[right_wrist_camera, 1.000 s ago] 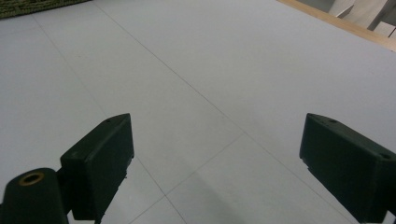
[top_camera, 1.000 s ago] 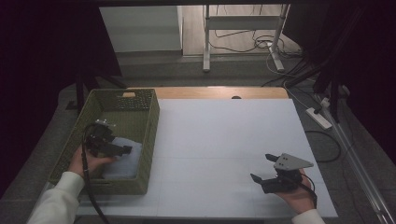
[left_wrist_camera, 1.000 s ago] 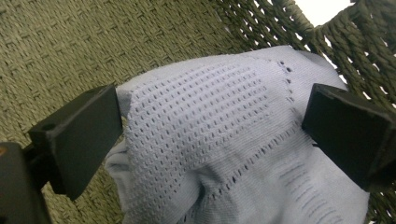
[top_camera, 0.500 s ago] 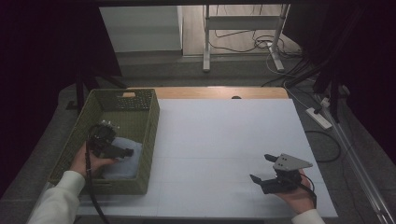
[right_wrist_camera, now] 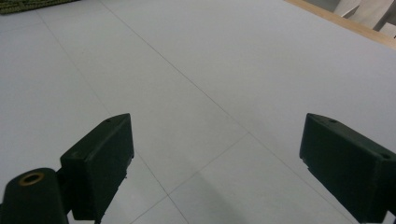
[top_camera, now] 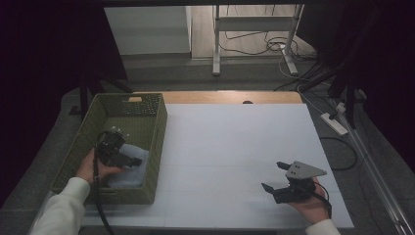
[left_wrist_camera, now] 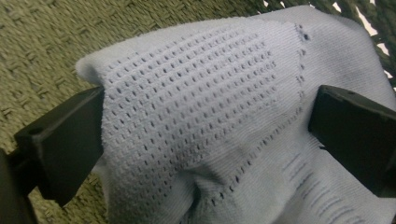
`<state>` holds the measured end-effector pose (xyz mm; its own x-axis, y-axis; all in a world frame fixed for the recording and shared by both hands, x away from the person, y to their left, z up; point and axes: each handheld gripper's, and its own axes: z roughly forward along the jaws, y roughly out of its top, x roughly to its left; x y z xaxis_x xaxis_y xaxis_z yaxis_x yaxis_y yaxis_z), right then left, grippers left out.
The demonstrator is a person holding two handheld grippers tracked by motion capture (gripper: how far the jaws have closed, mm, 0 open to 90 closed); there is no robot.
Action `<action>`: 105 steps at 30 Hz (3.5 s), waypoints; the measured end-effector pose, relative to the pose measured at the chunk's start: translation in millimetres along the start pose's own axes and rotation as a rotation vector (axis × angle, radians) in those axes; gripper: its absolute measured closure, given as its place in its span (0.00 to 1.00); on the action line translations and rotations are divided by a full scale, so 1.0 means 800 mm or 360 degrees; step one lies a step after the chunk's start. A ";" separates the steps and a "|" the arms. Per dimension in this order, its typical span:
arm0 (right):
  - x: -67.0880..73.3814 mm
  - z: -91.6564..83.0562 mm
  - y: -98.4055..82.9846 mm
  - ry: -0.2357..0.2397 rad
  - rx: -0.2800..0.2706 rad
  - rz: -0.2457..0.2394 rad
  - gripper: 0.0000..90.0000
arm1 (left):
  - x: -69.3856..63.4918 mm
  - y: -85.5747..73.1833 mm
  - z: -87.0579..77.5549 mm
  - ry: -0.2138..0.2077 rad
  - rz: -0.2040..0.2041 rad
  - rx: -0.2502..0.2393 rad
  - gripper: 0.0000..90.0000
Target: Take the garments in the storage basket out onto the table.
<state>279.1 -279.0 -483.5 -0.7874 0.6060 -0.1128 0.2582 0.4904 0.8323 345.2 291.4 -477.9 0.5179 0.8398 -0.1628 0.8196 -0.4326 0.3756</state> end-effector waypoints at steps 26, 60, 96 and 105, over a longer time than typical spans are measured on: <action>0.000 0.001 0.000 0.0004 0.0013 -0.0006 0.11 | 0.009 0.000 0.008 -0.0219 0.0058 0.0052 0.60; 0.000 0.000 -0.001 -0.0016 0.0017 -0.0011 0.11 | 0.012 -0.014 -0.052 -0.0208 0.0094 -0.0259 0.78; -0.001 -0.001 -0.001 -0.0038 0.0008 -0.0010 0.11 | 0.008 -0.032 -0.111 -0.0099 -0.0030 -0.0708 0.79; -0.002 -0.002 0.000 -0.0046 0.0021 -0.0012 0.11 | 0.006 -0.031 -0.122 -0.0083 -0.0084 -0.0814 0.79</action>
<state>279.3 -280.7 -483.0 -0.7728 0.6201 -0.1349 0.2597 0.5030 0.8243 303.4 338.5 -399.0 0.5013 0.8330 -0.2341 0.6272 -0.1634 0.7615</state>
